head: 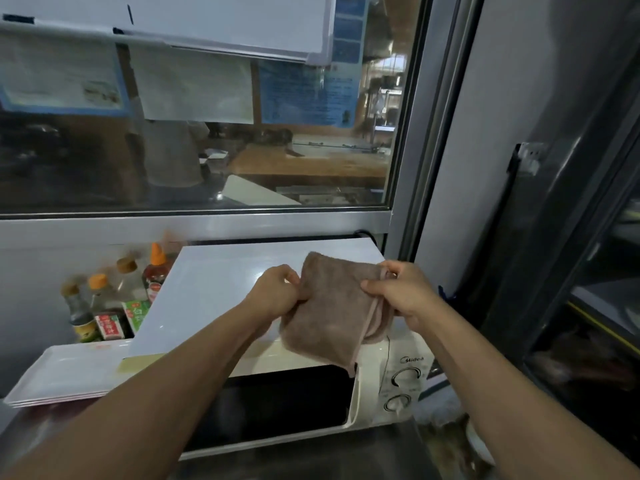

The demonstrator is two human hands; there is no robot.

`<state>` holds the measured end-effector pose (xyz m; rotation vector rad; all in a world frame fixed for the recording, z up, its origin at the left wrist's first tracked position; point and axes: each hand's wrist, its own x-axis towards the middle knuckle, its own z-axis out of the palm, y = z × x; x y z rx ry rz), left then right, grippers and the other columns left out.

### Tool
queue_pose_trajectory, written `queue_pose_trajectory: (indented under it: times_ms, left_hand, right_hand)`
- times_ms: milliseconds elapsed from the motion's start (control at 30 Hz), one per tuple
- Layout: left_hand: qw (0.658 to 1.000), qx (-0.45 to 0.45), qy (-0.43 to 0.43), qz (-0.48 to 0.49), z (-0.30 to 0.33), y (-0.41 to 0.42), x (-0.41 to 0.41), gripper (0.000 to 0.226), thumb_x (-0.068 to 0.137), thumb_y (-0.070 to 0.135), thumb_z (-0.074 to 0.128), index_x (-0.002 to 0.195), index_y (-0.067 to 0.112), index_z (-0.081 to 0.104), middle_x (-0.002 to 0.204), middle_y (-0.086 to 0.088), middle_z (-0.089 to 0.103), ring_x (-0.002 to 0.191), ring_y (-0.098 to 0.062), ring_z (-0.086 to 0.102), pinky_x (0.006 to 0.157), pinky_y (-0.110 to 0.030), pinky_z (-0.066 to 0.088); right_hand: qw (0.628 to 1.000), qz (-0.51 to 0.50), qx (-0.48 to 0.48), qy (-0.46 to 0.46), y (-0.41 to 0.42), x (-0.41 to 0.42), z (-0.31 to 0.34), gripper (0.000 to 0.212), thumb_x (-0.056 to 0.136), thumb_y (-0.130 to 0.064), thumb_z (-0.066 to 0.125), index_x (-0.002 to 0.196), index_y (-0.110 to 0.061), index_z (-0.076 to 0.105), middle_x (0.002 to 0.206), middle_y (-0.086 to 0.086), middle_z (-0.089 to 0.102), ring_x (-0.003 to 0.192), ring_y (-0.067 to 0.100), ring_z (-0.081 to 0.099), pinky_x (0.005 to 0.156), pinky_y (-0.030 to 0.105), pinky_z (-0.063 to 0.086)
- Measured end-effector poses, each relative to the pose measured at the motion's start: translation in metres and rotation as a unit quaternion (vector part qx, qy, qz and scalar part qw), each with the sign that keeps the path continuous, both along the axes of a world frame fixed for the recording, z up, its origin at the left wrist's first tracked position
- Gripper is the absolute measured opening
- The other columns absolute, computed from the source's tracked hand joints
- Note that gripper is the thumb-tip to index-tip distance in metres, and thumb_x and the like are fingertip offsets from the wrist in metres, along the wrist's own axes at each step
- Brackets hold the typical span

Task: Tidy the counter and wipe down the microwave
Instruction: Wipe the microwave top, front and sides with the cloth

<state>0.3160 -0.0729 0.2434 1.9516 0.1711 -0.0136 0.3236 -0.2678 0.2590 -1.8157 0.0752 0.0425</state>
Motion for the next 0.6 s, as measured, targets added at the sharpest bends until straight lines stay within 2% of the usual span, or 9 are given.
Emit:
queue_pose_trajectory:
  times_ms: [67,133,233,300,367,400,467,533,600]
  left_hand:
    - [0.996,-0.088,-0.003,0.008,0.012,0.004,-0.004,0.016,0.081,0.004,0.060,0.073,0.013,0.049,0.074,-0.004,0.055,0.068,-0.020,0.053,0.060,-0.028,0.041]
    - [0.985,-0.174,0.001,0.017,0.024,0.007,-0.009,0.016,0.085,0.004,0.058,0.092,0.015,0.051,0.080,-0.005,0.057,0.068,-0.019,0.055,0.054,-0.027,0.042]
    - [0.959,-0.284,0.004,0.005,0.036,0.013,-0.018,0.038,0.091,0.000,0.051,0.115,0.029,0.052,0.096,-0.015,0.065,0.076,-0.025,0.064,0.055,-0.031,0.054]
    - [0.957,-0.290,-0.005,-0.022,0.041,0.018,-0.022,0.040,0.093,-0.003,0.045,0.117,0.025,0.060,0.096,-0.014,0.067,0.078,-0.025,0.066,0.065,-0.033,0.057]
    - [0.960,-0.275,-0.008,-0.054,0.045,0.022,-0.027,0.038,0.091,-0.006,0.046,0.118,0.016,0.063,0.100,-0.012,0.068,0.085,-0.024,0.065,0.079,-0.035,0.054]
    - [0.962,-0.264,-0.007,-0.066,0.046,0.025,-0.027,0.039,0.089,-0.007,0.050,0.119,0.013,0.063,0.104,-0.012,0.067,0.089,-0.023,0.064,0.082,-0.034,0.053]
    - [0.971,-0.220,-0.008,-0.089,0.045,0.030,-0.028,0.045,0.082,-0.011,0.057,0.119,0.012,0.062,0.111,-0.014,0.064,0.095,-0.025,0.062,0.084,-0.032,0.053]
    - [0.988,-0.110,-0.028,-0.101,0.044,0.030,-0.028,0.050,0.075,-0.013,0.064,0.118,0.013,0.062,0.112,-0.014,0.063,0.098,-0.025,0.060,0.080,-0.029,0.053]
    - [0.992,0.048,-0.061,-0.095,0.042,0.027,-0.026,0.047,0.072,-0.007,0.070,0.113,0.015,0.064,0.107,-0.006,0.064,0.096,-0.022,0.060,0.072,-0.025,0.051]
  right_hand:
    - [0.997,-0.019,0.071,0.006,0.002,0.000,0.009,0.017,0.083,-0.005,0.068,0.098,-0.008,0.061,0.084,0.007,0.064,0.068,0.016,0.060,0.057,0.023,0.049]
    - [0.988,-0.007,0.154,0.021,0.006,-0.003,0.016,0.018,0.088,-0.008,0.062,0.105,-0.007,0.057,0.090,0.012,0.061,0.073,0.018,0.060,0.065,0.027,0.048]
    - [0.958,0.052,0.278,0.051,0.010,-0.012,0.020,0.036,0.089,-0.007,0.060,0.117,-0.022,0.045,0.099,0.014,0.063,0.084,0.020,0.063,0.070,0.026,0.050]
    - [0.962,0.096,0.252,0.046,0.012,-0.020,0.020,0.055,0.083,0.001,0.064,0.125,-0.027,0.045,0.113,0.019,0.059,0.094,0.024,0.063,0.073,0.029,0.053]
    - [0.987,0.122,0.104,0.014,0.015,-0.030,0.018,0.064,0.075,0.008,0.069,0.128,-0.025,0.051,0.125,0.017,0.047,0.103,0.022,0.057,0.078,0.025,0.052]
    - [0.993,0.114,0.025,-0.008,0.018,-0.034,0.018,0.063,0.073,0.009,0.072,0.124,-0.024,0.056,0.123,0.013,0.045,0.098,0.015,0.057,0.073,0.018,0.052]
    - [0.995,0.076,-0.050,-0.043,0.022,-0.040,0.019,0.046,0.072,0.011,0.071,0.109,-0.015,0.065,0.105,0.010,0.056,0.070,0.008,0.061,0.050,0.012,0.050]
    - [0.995,0.039,-0.070,-0.063,0.021,-0.041,0.018,0.028,0.075,0.011,0.067,0.095,-0.008,0.068,0.087,0.013,0.064,0.056,0.016,0.063,0.044,0.019,0.051]
    - [0.991,0.026,-0.103,-0.083,0.015,-0.040,0.018,0.015,0.078,0.007,0.065,0.085,-0.007,0.069,0.081,0.009,0.066,0.057,0.017,0.065,0.045,0.020,0.051]
